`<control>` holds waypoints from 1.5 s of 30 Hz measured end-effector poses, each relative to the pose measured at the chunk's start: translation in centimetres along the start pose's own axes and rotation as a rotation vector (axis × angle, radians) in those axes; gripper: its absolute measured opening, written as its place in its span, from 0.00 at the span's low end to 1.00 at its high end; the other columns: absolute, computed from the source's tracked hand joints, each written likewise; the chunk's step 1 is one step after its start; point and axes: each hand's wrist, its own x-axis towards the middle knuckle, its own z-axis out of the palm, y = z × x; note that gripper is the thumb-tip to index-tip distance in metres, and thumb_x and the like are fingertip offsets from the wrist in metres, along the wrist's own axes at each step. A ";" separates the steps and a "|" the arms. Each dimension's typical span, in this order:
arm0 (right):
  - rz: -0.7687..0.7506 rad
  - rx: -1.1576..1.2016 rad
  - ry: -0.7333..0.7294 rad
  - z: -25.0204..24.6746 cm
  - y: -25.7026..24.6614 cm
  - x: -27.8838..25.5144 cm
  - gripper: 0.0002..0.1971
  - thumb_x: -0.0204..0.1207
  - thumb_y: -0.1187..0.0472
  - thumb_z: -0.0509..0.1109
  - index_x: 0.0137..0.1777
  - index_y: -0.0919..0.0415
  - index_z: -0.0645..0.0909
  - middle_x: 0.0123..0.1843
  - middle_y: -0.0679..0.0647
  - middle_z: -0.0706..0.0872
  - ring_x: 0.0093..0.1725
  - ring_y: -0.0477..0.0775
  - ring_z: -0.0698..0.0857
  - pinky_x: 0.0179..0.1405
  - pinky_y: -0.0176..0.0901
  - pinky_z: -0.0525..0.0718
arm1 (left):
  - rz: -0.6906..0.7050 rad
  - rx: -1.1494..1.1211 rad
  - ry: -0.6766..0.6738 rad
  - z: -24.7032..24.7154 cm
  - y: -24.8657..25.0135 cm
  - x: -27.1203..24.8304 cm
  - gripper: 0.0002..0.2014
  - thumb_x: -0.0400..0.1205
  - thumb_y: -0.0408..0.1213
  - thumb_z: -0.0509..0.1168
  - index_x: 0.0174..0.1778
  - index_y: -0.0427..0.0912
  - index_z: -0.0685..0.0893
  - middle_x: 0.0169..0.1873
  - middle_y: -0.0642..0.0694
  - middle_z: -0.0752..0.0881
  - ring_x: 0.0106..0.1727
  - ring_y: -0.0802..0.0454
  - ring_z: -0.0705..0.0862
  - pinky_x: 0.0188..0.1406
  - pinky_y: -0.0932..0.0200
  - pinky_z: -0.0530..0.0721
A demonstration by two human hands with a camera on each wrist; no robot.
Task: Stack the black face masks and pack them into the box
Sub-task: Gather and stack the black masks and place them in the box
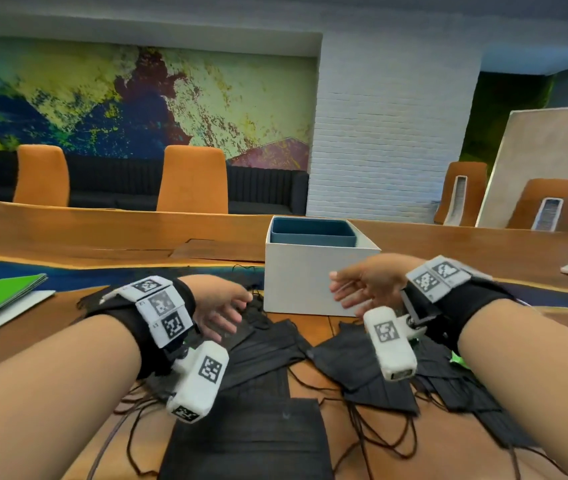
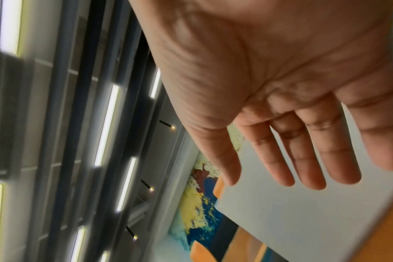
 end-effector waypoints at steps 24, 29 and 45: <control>0.261 -0.398 -0.166 7.4 0.4 6.5 0.14 0.82 0.58 0.67 0.36 0.58 0.71 0.24 0.50 0.70 0.17 0.44 0.68 0.16 0.23 0.67 | -0.161 0.711 0.112 -1.8 -0.8 2.8 0.32 0.80 0.54 0.65 0.74 0.36 0.72 0.71 0.40 0.77 0.69 0.45 0.79 0.69 0.55 0.77; 0.271 -0.550 -0.156 7.9 0.5 7.2 0.14 0.78 0.57 0.72 0.36 0.59 0.72 0.28 0.51 0.73 0.23 0.46 0.72 0.23 0.35 0.73 | -0.182 0.882 0.098 -1.7 -0.3 3.9 0.30 0.82 0.53 0.63 0.74 0.36 0.73 0.71 0.41 0.78 0.70 0.47 0.78 0.67 0.57 0.74; -0.248 -0.050 0.149 3.2 -2.0 2.8 0.08 0.83 0.65 0.62 0.43 0.56 0.75 0.45 0.58 0.79 0.44 0.53 0.80 0.47 0.56 0.87 | 0.198 0.375 0.127 -3.8 0.9 2.0 0.13 0.78 0.38 0.71 0.55 0.43 0.78 0.55 0.40 0.85 0.56 0.41 0.84 0.58 0.50 0.83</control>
